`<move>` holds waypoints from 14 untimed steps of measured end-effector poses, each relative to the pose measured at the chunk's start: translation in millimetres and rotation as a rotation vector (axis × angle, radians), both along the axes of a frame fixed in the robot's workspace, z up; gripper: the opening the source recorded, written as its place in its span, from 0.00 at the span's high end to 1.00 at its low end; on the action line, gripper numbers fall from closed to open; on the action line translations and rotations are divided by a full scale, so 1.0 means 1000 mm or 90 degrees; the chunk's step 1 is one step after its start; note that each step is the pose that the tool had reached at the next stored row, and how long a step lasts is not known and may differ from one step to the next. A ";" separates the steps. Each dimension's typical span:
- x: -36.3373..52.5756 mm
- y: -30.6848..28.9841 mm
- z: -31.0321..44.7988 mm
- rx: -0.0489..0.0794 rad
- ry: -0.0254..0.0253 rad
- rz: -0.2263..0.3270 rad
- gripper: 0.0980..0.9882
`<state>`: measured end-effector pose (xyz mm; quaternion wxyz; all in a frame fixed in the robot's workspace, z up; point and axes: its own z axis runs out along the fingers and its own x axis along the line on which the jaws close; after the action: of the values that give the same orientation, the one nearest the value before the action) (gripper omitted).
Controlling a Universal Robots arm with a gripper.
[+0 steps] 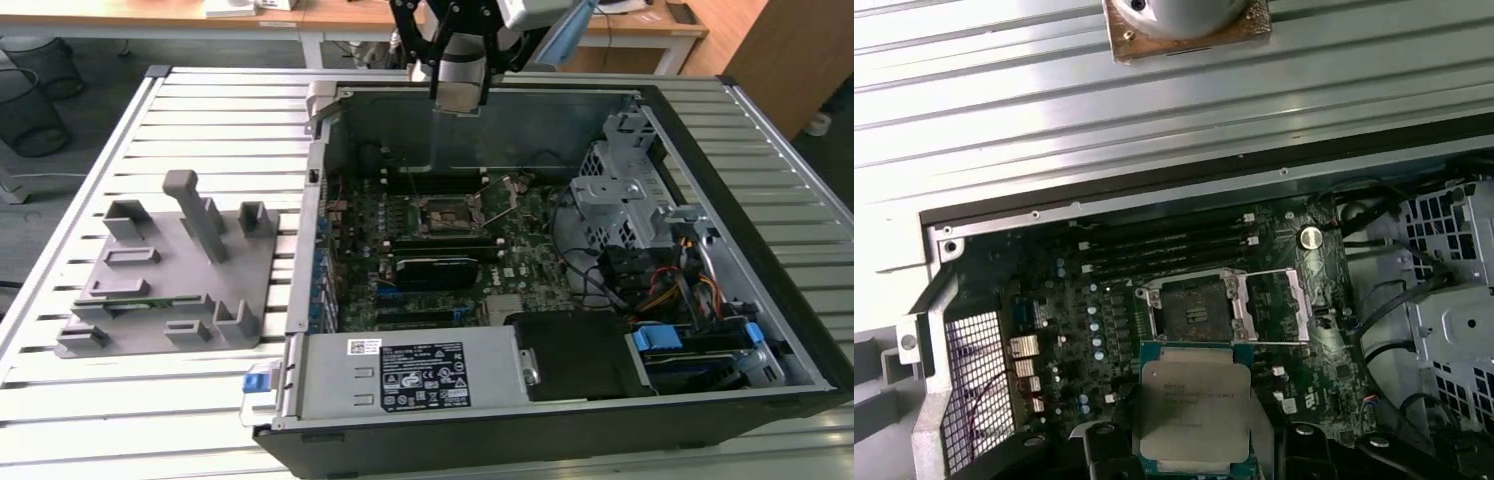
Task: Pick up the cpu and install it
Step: 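Place the cpu into insertion slot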
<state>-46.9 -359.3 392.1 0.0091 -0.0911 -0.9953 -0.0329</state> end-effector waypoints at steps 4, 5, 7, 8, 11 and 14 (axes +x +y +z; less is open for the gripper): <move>0.0000 0.0000 -0.0001 0.000 0.0000 -0.013 0.52; 0.0000 0.0000 -0.0001 0.000 0.0000 -0.016 0.52; 0.0000 0.0000 -0.0001 0.000 0.0000 -0.022 0.52; 0.0000 0.0000 -0.0002 0.000 0.0000 -0.026 0.52; 0.0000 0.0000 -0.0002 0.000 0.0000 -0.035 0.52; 0.0000 0.0000 -0.0003 0.000 0.0000 -0.045 0.52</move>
<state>-46.9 -359.3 391.8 0.0079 -0.1262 -0.9914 -0.0331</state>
